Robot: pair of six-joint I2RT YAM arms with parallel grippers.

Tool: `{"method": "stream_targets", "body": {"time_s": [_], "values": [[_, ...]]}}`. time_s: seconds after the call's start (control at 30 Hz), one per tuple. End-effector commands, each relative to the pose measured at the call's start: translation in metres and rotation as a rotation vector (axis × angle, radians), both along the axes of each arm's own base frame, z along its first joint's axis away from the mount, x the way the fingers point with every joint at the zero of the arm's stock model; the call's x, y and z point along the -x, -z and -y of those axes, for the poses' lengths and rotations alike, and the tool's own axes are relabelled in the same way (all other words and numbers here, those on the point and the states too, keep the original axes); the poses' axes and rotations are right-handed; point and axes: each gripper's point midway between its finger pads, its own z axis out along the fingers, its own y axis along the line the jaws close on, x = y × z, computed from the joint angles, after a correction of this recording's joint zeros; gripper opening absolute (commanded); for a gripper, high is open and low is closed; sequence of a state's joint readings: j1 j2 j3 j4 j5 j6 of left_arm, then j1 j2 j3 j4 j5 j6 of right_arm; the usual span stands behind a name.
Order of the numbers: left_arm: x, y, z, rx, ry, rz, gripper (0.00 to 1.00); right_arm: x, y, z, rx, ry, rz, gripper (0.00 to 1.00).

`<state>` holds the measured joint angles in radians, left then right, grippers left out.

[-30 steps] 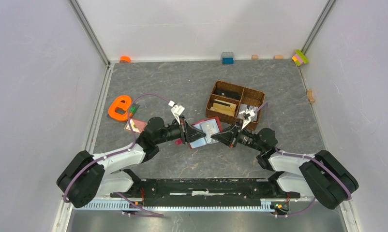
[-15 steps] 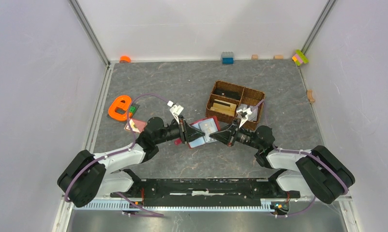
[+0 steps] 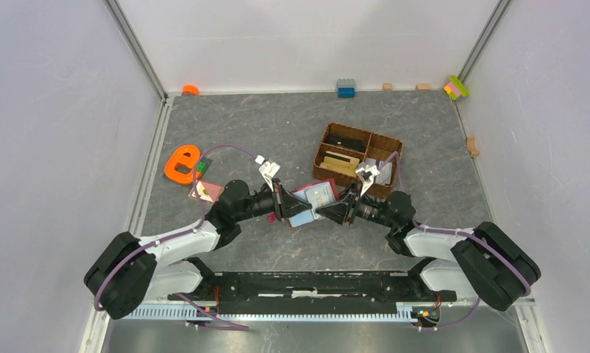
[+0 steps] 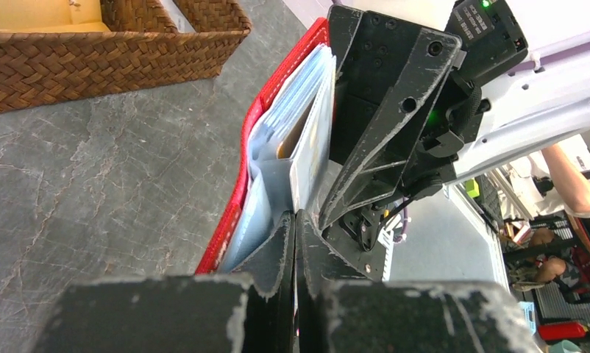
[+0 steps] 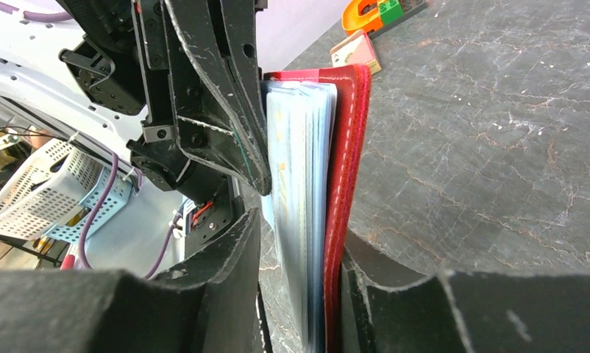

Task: Take the credit cards out of the card holder
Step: Remove the credit card from the card holder.

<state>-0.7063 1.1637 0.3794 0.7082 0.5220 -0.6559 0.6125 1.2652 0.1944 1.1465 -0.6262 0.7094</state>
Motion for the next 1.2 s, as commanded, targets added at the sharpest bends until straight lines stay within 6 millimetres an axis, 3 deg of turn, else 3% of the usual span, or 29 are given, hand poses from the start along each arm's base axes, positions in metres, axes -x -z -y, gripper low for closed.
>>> {"method": "stream_targets", "body": {"time_s": [0.0,0.3,0.5,0.6,0.63,0.8,0.9,0.97,1.0,1.03,1.13,1.17], "values": [[-0.016,-0.013,-0.007,-0.002,-0.083,0.062,0.02,-0.004,-0.024,0.004,-0.066,0.022,0.069,0.40],[-0.021,-0.006,-0.010,-0.018,-0.105,0.036,0.02,-0.005,-0.028,0.012,-0.096,0.041,0.059,0.25],[-0.019,-0.007,-0.010,-0.014,-0.098,0.039,0.03,-0.004,-0.029,0.011,-0.107,0.027,0.050,0.03],[-0.013,-0.011,-0.006,0.002,-0.051,0.059,0.30,-0.002,-0.031,0.010,-0.119,0.011,0.047,0.00],[-0.012,-0.011,-0.005,0.009,-0.040,0.057,0.34,-0.001,-0.032,0.010,-0.124,0.006,0.048,0.00],[-0.005,-0.016,0.000,0.038,0.013,0.063,0.38,0.003,-0.036,0.007,-0.144,-0.029,0.043,0.00],[-0.001,-0.020,0.003,0.063,0.050,0.065,0.32,0.007,-0.040,0.006,-0.169,-0.050,0.040,0.00],[0.002,-0.024,0.004,0.083,0.065,0.078,0.19,0.007,-0.040,0.006,-0.171,-0.055,0.036,0.00],[0.002,-0.026,0.003,0.086,0.060,0.080,0.06,0.007,-0.040,0.006,-0.171,-0.050,0.036,0.00],[0.001,-0.025,0.002,0.079,0.045,0.077,0.02,0.006,-0.039,0.008,-0.168,-0.039,0.036,0.04],[-0.005,-0.021,-0.003,0.060,-0.005,0.074,0.02,0.000,-0.037,0.013,-0.153,0.008,0.046,0.26],[-0.006,-0.022,-0.005,0.060,-0.014,0.075,0.02,-0.001,-0.037,0.016,-0.152,0.021,0.049,0.28]]}}
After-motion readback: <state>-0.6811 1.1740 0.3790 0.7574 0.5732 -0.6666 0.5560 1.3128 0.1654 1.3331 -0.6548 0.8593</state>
